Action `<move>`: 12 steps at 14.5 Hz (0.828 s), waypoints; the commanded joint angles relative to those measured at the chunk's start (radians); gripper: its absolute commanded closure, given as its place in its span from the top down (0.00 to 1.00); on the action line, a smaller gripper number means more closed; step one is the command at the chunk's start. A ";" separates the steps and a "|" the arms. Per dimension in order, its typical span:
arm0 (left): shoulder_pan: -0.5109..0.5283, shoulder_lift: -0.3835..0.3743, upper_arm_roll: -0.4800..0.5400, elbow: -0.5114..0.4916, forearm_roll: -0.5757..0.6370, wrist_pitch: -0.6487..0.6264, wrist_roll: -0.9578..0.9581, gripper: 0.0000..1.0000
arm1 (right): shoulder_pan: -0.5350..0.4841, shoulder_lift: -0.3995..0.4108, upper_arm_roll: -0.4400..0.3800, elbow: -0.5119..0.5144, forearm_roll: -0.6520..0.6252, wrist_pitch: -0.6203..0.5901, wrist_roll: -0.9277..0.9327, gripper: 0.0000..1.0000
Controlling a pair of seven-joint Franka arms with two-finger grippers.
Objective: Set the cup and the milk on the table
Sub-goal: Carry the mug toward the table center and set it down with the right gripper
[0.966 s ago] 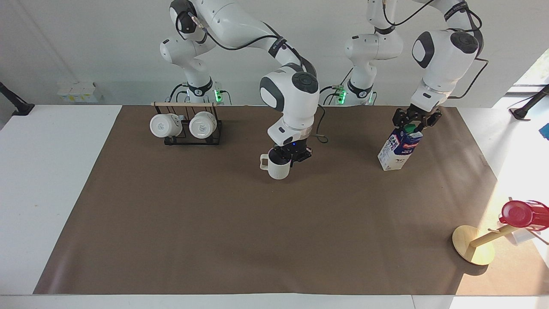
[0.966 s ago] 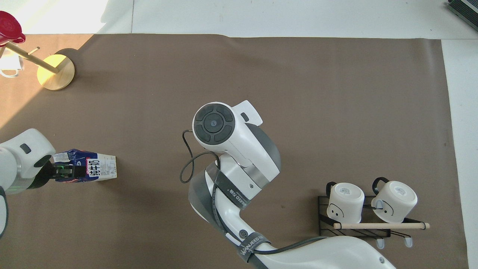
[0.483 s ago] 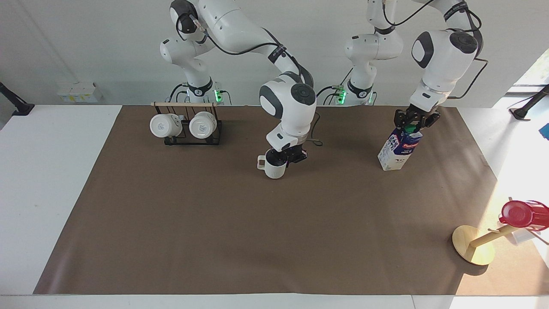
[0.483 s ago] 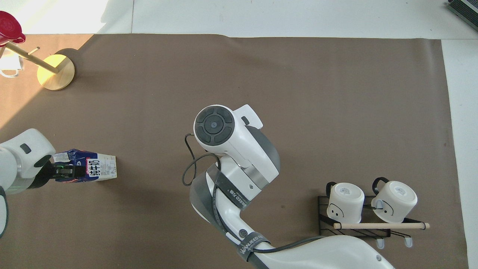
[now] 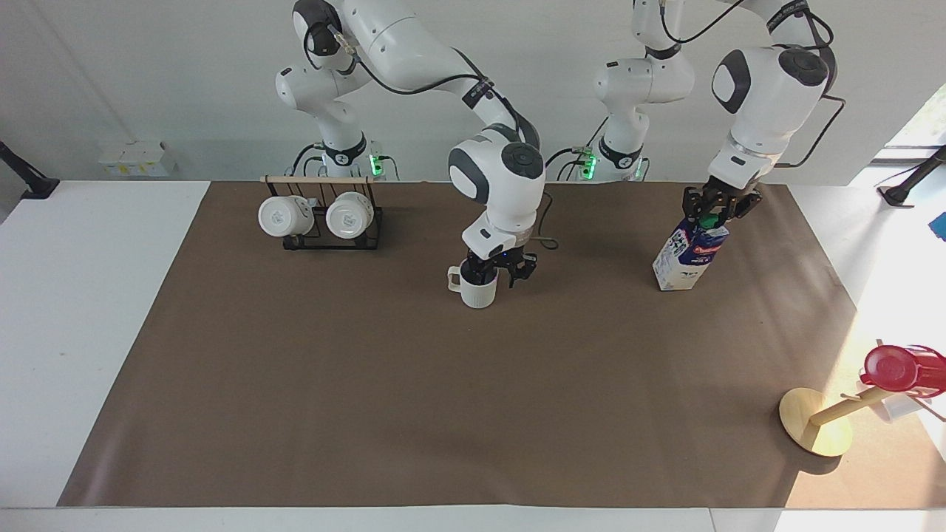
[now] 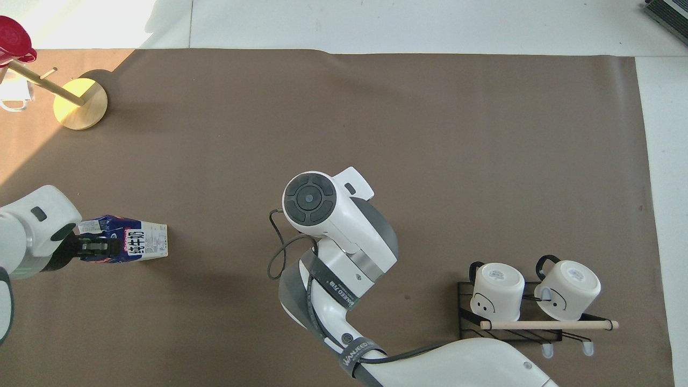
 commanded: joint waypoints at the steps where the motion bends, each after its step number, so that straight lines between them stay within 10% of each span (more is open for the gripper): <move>1: 0.001 0.035 -0.005 0.100 0.008 -0.067 -0.002 0.52 | -0.029 -0.088 -0.002 -0.024 0.024 0.001 -0.022 1.00; 12: -0.304 0.069 -0.025 0.281 0.008 -0.202 -0.425 0.47 | -0.425 -0.405 0.000 -0.057 0.052 -0.244 -0.345 1.00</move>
